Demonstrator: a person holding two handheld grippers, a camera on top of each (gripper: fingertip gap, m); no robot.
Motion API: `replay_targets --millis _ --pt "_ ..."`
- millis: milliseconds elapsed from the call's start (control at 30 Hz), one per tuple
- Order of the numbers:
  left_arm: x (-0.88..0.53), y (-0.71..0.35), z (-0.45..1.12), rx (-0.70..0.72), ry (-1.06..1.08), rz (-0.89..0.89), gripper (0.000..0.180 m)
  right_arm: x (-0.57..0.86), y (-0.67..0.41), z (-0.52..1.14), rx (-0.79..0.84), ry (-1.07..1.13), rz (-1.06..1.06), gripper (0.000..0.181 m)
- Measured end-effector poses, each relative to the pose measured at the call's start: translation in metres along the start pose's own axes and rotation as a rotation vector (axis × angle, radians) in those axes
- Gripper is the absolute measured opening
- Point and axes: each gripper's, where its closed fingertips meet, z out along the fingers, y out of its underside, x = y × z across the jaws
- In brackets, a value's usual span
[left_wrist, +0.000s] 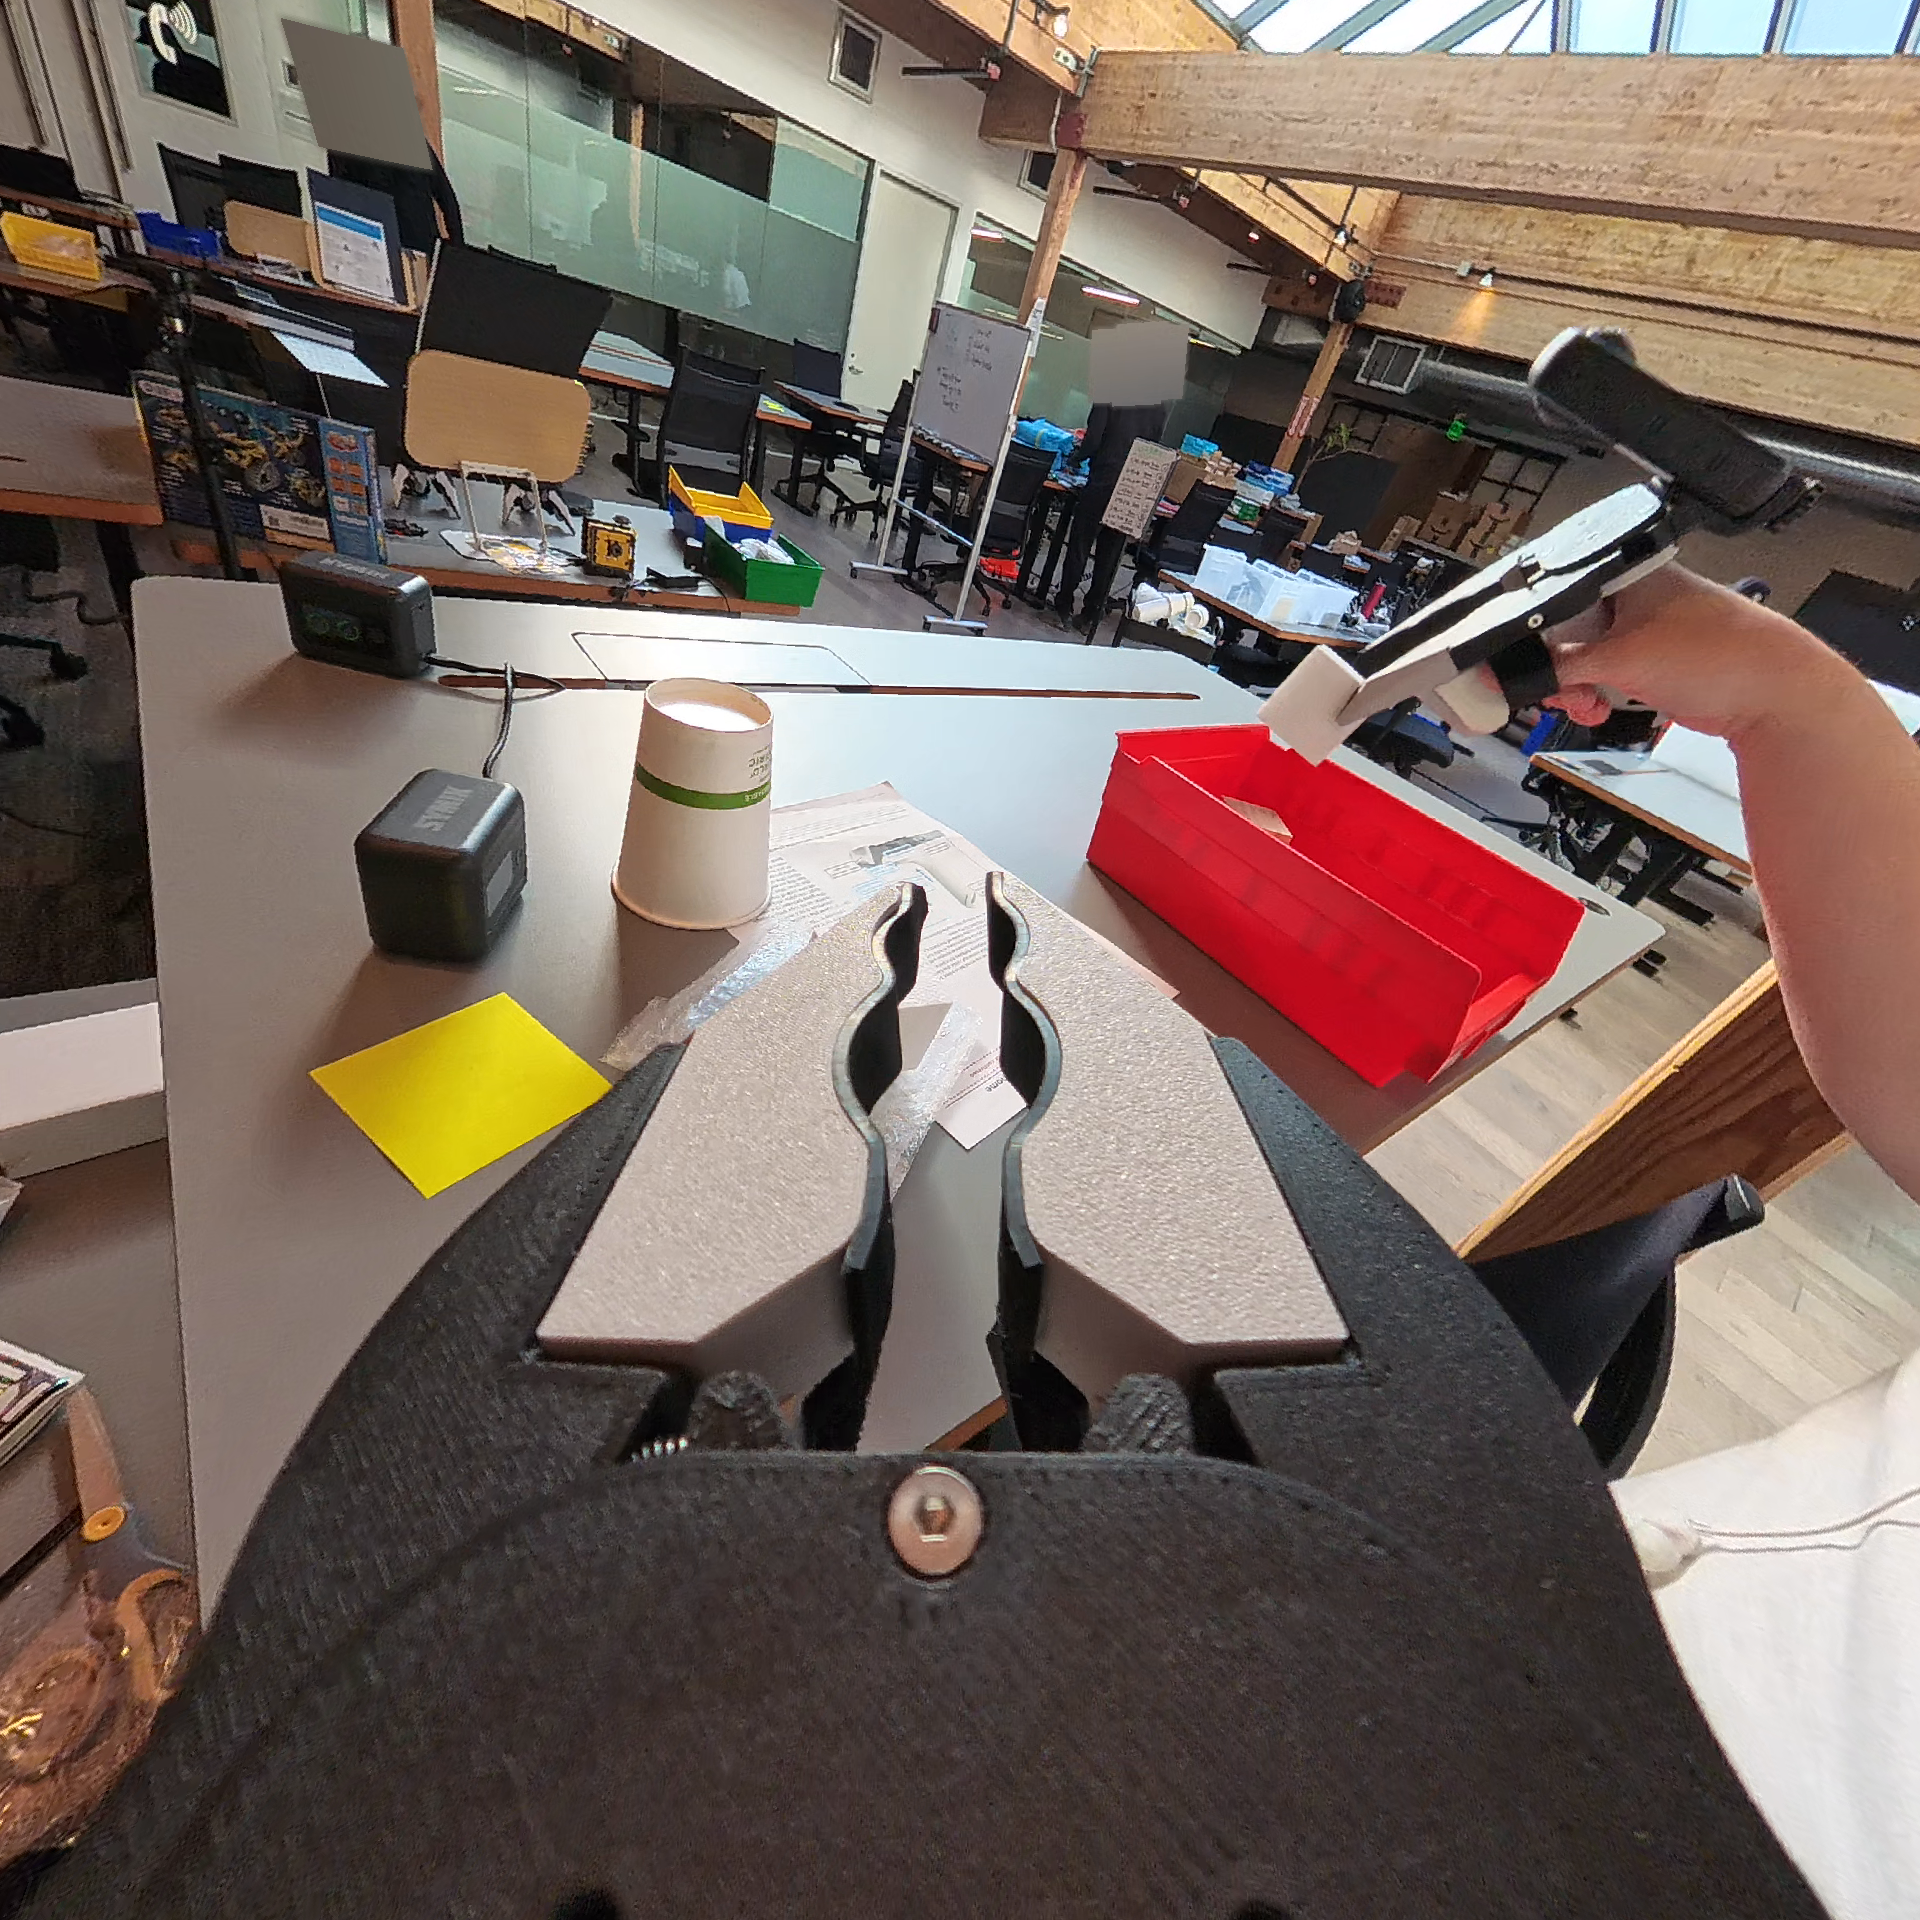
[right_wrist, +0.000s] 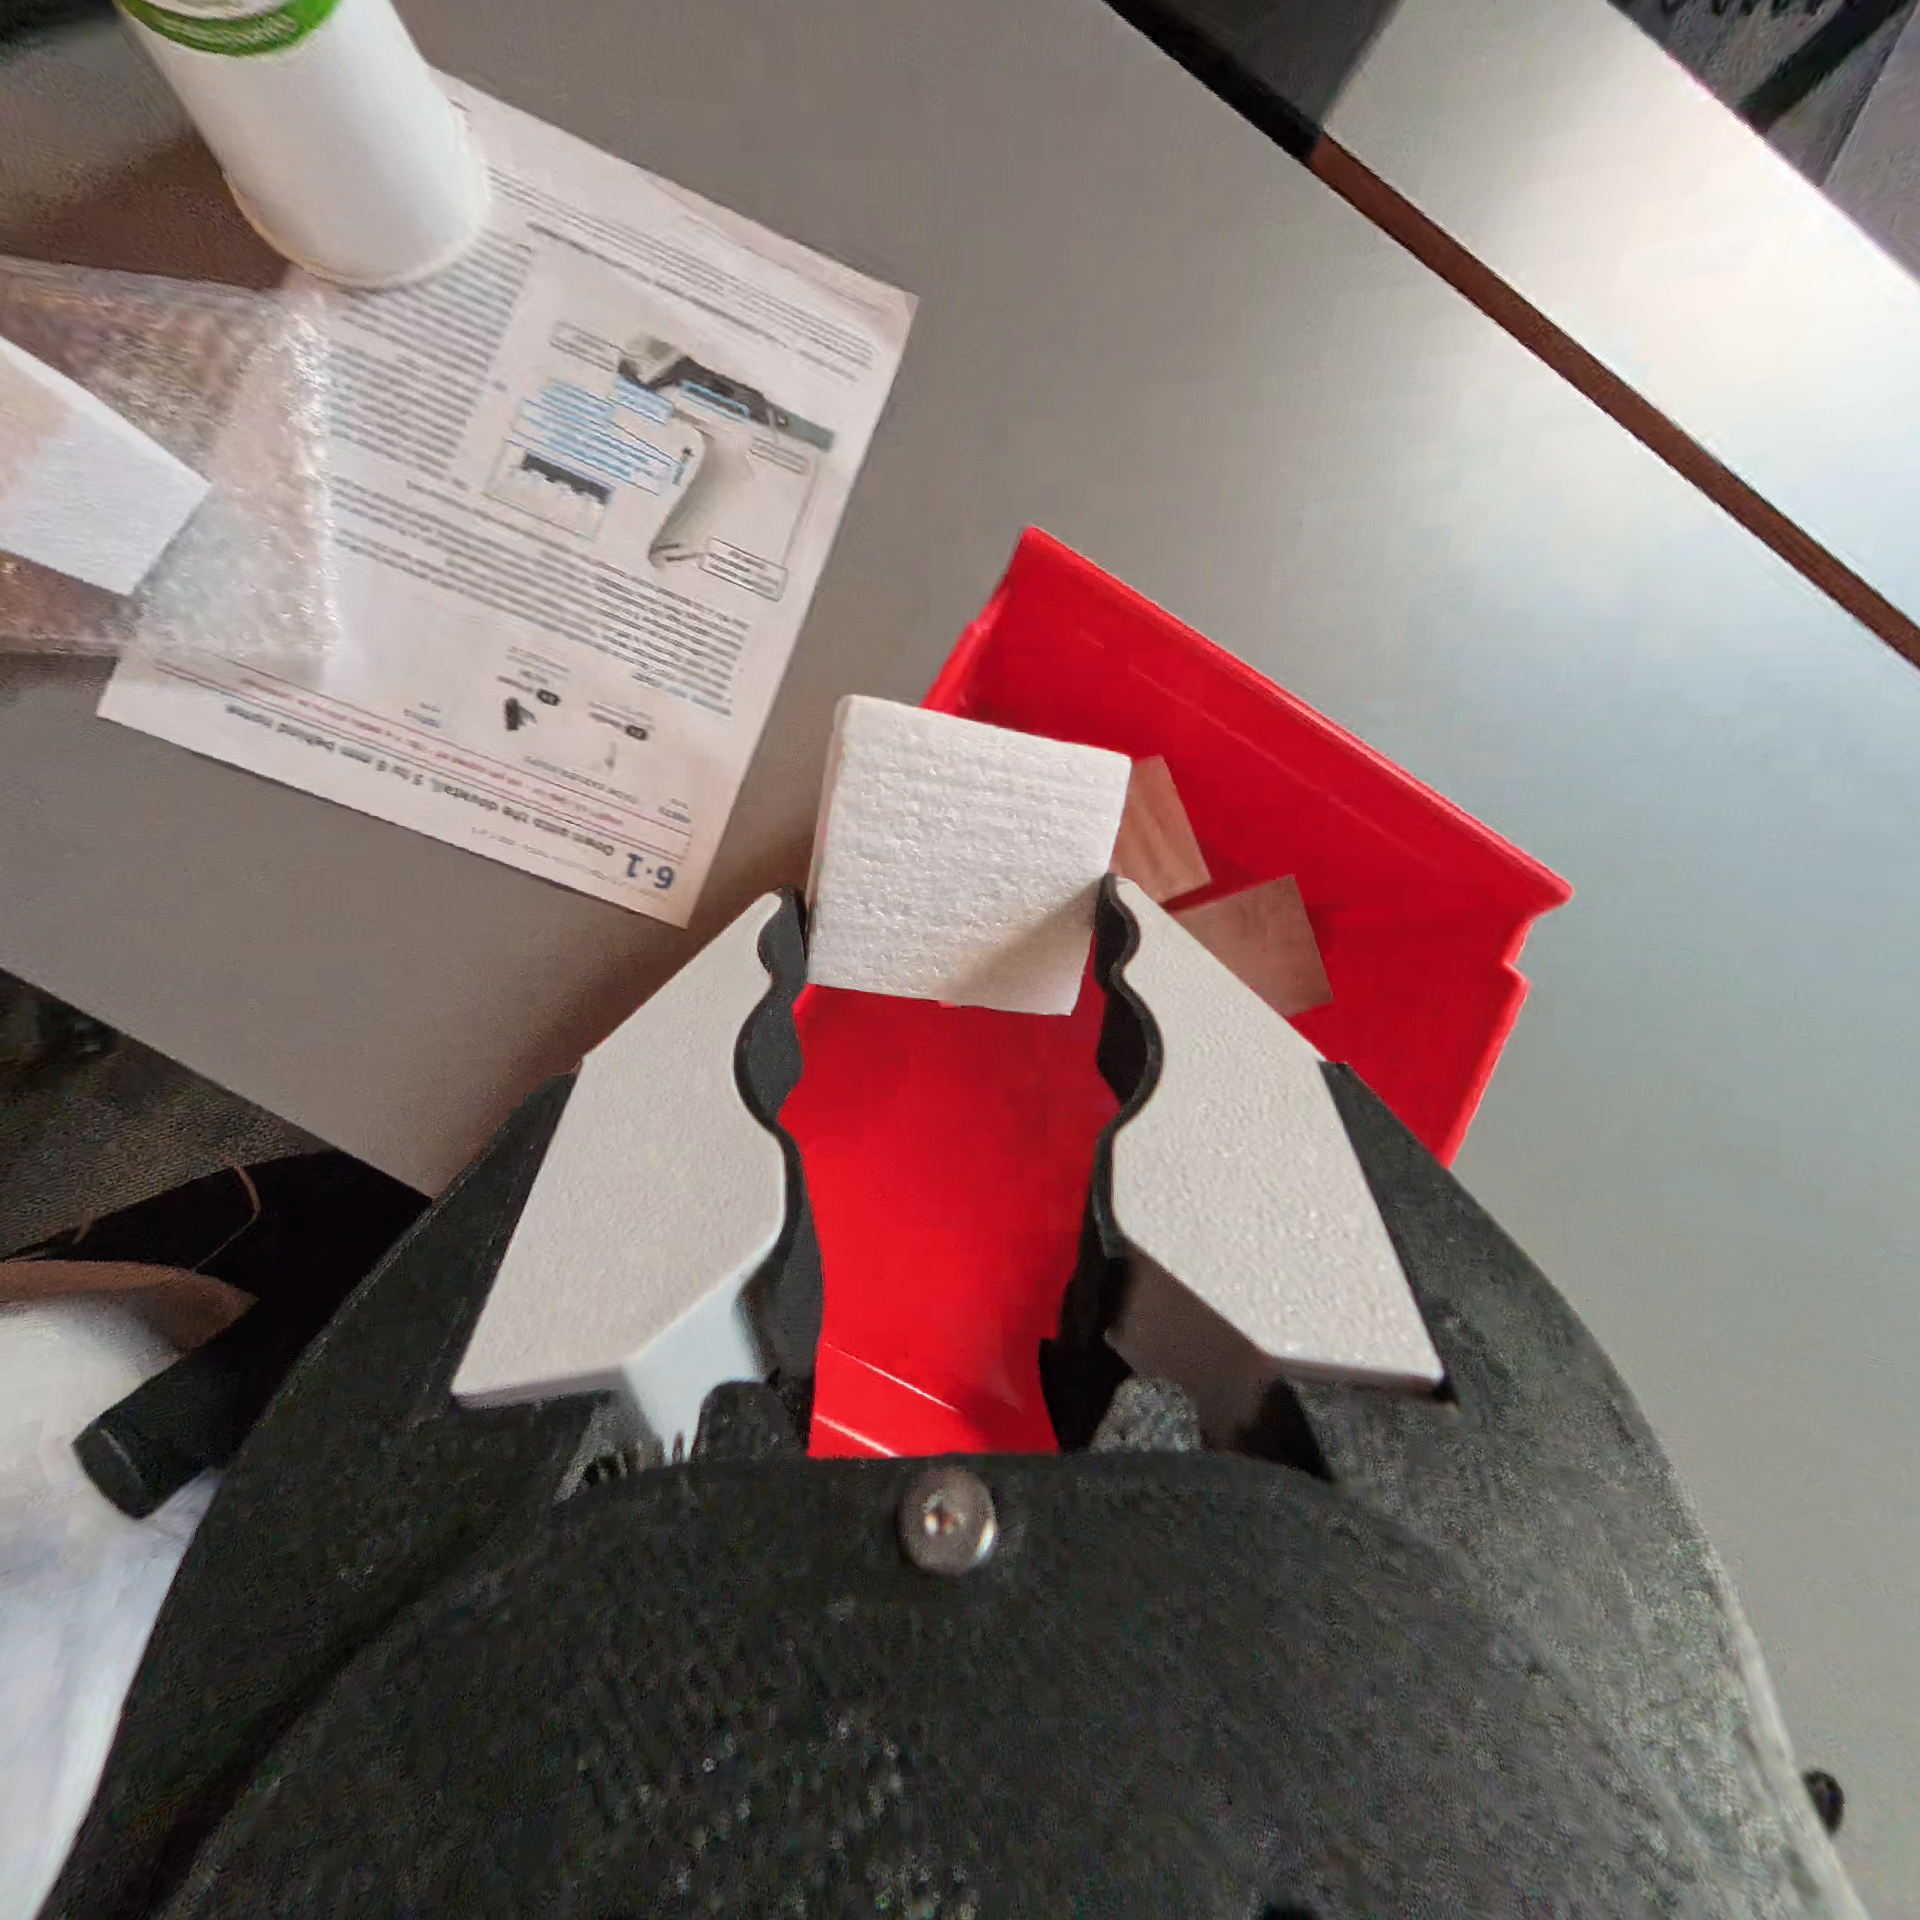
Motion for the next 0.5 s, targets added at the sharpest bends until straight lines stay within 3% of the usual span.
replay_targets --millis 167,233,367,500 --pt "-0.006 0.003 -0.013 0.024 -0.019 -0.028 0.010 -0.142 -0.080 0.008 0.109 -0.338 -0.343 0.055" --pt "-0.007 0.007 -0.016 0.015 -0.024 -0.029 0.010 -0.199 -0.089 0.035 0.055 -0.455 -0.468 0.055" --pt "-0.008 0.010 -0.022 0.011 -0.035 -0.032 0.010 -0.257 -0.094 0.095 -0.088 -0.457 -0.699 0.055" --pt "-0.014 0.013 -0.034 0.009 -0.068 -0.032 0.010 -0.273 -0.098 0.119 -0.158 -0.419 -0.802 0.056"
